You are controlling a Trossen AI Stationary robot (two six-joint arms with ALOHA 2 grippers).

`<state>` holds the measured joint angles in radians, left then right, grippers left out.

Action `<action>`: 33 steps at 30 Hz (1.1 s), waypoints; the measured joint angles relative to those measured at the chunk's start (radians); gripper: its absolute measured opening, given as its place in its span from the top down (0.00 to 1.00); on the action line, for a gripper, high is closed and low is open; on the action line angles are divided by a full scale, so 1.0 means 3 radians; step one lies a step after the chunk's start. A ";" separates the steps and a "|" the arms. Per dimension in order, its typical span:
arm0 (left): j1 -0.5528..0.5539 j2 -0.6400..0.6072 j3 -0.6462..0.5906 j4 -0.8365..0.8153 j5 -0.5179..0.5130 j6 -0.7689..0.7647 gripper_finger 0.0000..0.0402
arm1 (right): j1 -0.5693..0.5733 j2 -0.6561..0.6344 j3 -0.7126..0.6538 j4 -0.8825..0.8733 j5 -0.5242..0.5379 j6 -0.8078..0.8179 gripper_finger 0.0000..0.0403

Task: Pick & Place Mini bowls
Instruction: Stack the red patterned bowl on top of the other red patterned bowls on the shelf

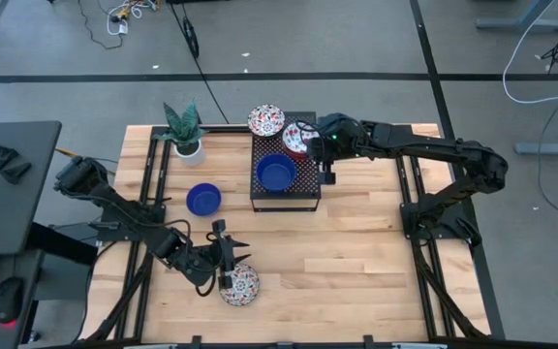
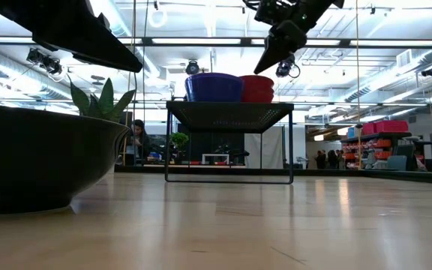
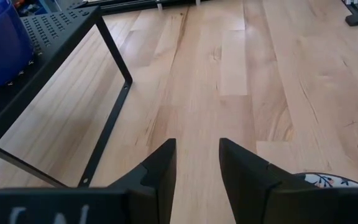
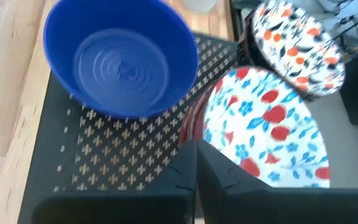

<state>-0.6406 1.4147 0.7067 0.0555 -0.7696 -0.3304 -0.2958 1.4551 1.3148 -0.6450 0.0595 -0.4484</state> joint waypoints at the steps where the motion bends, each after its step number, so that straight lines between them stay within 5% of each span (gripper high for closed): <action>1: 0.0000 0.0000 0.0000 0.0000 0.0000 0.0000 0.69 | 0.0000 0.0000 0.0000 -0.0040 0.0001 -0.0017 0.98; 33: 0.0053 0.0000 0.0000 0.0024 0.0037 -0.0023 0.69 | -0.0015 -0.0181 -0.0248 0.0402 0.0379 0.0020 0.99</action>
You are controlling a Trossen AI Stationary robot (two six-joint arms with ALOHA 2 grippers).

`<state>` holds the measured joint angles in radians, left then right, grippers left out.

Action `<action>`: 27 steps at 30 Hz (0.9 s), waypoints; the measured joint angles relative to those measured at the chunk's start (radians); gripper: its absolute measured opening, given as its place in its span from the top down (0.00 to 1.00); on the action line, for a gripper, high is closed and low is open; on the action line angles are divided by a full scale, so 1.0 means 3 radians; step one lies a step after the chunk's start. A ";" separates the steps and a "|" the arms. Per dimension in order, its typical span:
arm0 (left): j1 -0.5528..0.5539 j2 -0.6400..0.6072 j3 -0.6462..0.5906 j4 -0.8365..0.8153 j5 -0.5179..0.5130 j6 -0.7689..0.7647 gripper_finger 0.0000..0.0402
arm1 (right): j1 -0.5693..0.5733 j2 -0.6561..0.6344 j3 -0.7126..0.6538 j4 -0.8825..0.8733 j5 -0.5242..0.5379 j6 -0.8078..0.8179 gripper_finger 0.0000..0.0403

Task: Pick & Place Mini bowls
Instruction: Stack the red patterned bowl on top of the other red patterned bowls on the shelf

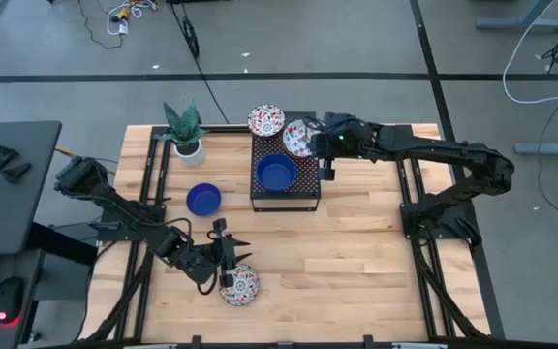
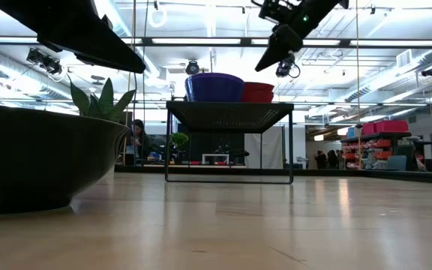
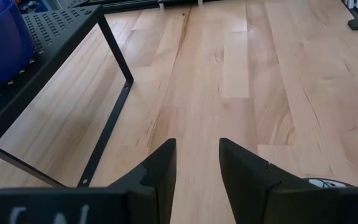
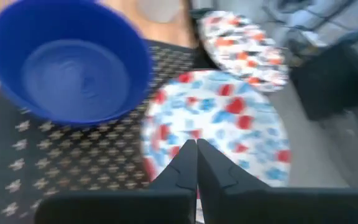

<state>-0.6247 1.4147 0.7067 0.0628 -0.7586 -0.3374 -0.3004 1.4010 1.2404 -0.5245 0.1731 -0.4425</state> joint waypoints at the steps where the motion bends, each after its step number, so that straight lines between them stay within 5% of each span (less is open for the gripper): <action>1: 0.0000 0.0000 0.0000 0.0003 0.0000 0.0000 0.69 | 0.0001 -0.0024 0.0000 0.0012 0.0099 0.0042 0.99; 6: 0.0000 0.0000 0.0000 0.0005 0.0000 -0.0001 0.69 | -0.0114 -0.0088 0.0000 -0.0028 0.0496 0.0297 0.98; 17: 0.0000 0.0000 0.0000 0.0005 0.0000 -0.0001 0.69 | -0.0586 -0.0081 -0.0305 0.0483 0.0078 0.0589 0.99; 27: 0.0000 0.0000 0.0000 0.0005 -0.0013 -0.0001 0.69 | -0.0646 -0.0069 -0.0357 0.0646 -0.0032 0.0650 0.99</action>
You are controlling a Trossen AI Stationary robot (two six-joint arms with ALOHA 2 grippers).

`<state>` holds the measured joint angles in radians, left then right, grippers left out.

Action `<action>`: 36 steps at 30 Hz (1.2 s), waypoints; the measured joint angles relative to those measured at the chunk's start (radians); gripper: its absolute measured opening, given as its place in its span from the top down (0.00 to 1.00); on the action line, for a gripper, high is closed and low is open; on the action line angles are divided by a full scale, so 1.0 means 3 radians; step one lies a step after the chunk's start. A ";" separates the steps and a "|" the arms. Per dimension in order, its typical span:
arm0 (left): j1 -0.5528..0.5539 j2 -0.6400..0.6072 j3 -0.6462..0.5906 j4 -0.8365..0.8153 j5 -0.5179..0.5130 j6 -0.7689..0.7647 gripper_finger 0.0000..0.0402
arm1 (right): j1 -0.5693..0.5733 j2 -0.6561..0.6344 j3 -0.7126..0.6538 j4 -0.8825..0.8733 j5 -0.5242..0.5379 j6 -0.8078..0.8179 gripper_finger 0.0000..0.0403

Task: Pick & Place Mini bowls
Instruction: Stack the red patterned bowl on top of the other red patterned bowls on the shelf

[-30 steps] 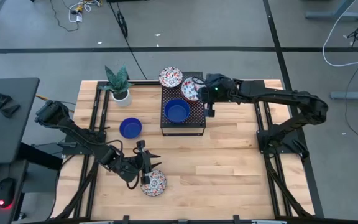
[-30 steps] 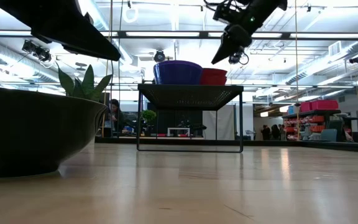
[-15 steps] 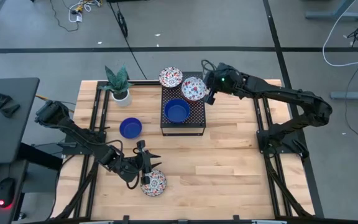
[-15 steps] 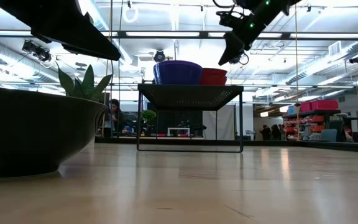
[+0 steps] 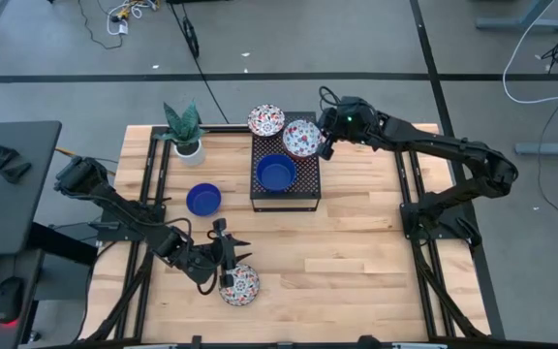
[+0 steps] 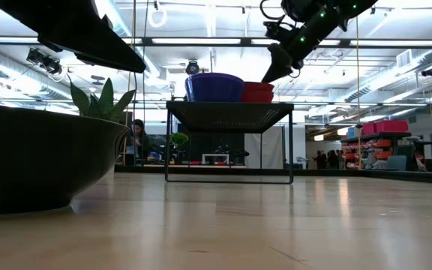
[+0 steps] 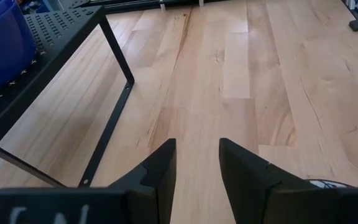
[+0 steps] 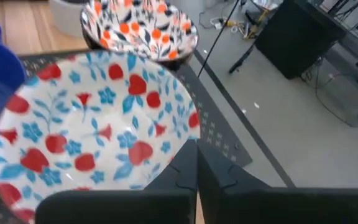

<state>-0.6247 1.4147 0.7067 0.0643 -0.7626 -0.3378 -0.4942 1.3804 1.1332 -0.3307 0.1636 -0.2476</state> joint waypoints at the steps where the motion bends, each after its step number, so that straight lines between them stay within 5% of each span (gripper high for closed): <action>1: 0.0000 0.0000 0.0000 0.0000 -0.0001 0.0000 0.69 | 0.0005 0.0000 0.0000 0.0030 -0.0008 0.0017 0.99; 11: 0.0069 0.0000 0.0000 0.0023 -0.0002 -0.0001 0.69 | 0.0070 0.0157 0.0000 0.0745 -0.1102 0.0362 0.99; 19: 0.0186 0.0000 0.0000 0.0062 0.0057 -0.0001 0.69 | 0.0086 0.0554 0.0000 0.1535 -0.1132 0.0482 0.99; 36: 0.0206 0.0000 0.0000 0.0075 0.0175 -0.0001 0.69 | 0.0030 0.0791 -0.0001 0.1510 -0.1127 0.0474 0.99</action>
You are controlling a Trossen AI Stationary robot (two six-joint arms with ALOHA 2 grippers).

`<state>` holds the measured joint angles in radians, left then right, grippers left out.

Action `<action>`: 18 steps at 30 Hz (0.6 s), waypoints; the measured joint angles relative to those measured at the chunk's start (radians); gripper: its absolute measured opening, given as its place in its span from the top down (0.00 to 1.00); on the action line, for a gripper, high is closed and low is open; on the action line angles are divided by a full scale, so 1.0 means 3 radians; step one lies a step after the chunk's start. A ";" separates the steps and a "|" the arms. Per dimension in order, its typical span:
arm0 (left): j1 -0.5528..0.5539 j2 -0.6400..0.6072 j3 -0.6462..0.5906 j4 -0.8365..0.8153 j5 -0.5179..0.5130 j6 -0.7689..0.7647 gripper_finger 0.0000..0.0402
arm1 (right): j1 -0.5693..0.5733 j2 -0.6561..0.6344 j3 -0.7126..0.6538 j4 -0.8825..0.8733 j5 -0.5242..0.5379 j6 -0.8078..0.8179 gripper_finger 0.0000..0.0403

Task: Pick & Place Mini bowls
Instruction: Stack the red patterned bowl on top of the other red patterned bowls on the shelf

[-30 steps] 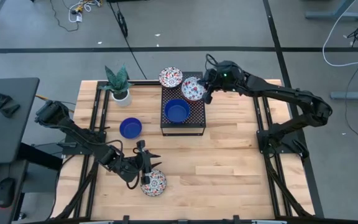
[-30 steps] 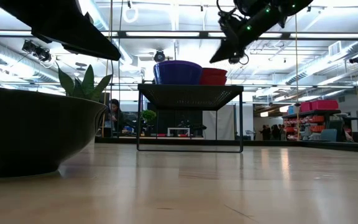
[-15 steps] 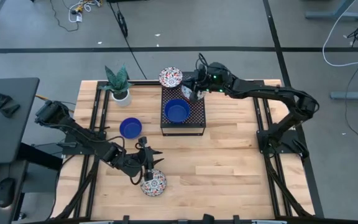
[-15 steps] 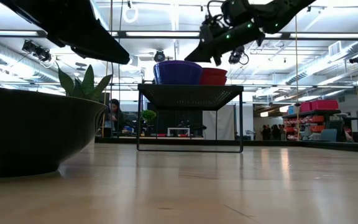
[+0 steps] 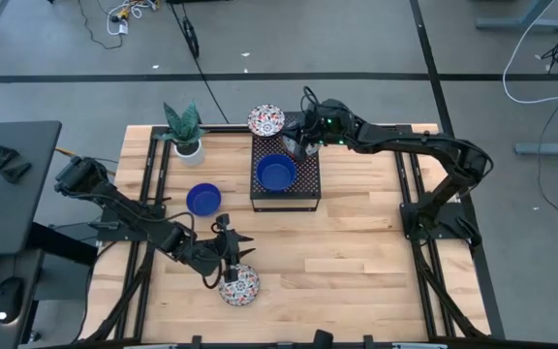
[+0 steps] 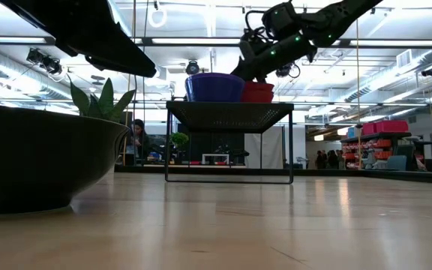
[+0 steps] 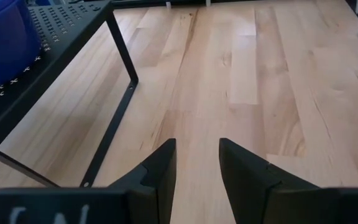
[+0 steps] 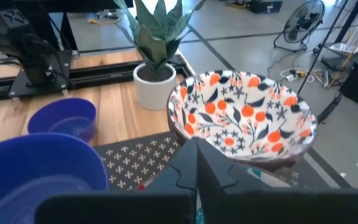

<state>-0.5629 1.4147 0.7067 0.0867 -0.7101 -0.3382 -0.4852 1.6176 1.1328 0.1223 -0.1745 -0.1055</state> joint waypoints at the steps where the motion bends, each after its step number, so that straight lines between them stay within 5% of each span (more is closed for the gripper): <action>1: 0.0000 0.0000 0.0001 0.0000 0.0000 0.0000 0.69 | -0.0003 -0.0001 0.0000 -0.0025 0.0000 0.0000 0.99; 13: 0.0000 0.0000 0.0000 0.0004 -0.0001 0.0000 0.69 | -0.0008 -0.0146 0.0000 0.0025 0.0011 -0.0206 0.99; 18: -0.0001 0.0000 0.0000 0.0020 0.0000 -0.0059 0.69 | -0.0072 -0.0394 0.0001 -0.0173 0.0356 -0.0245 0.99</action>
<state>-0.5632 1.4147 0.7068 0.0926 -0.7101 -0.3560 -0.5070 1.4993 1.1331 0.0706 -0.0677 -0.1790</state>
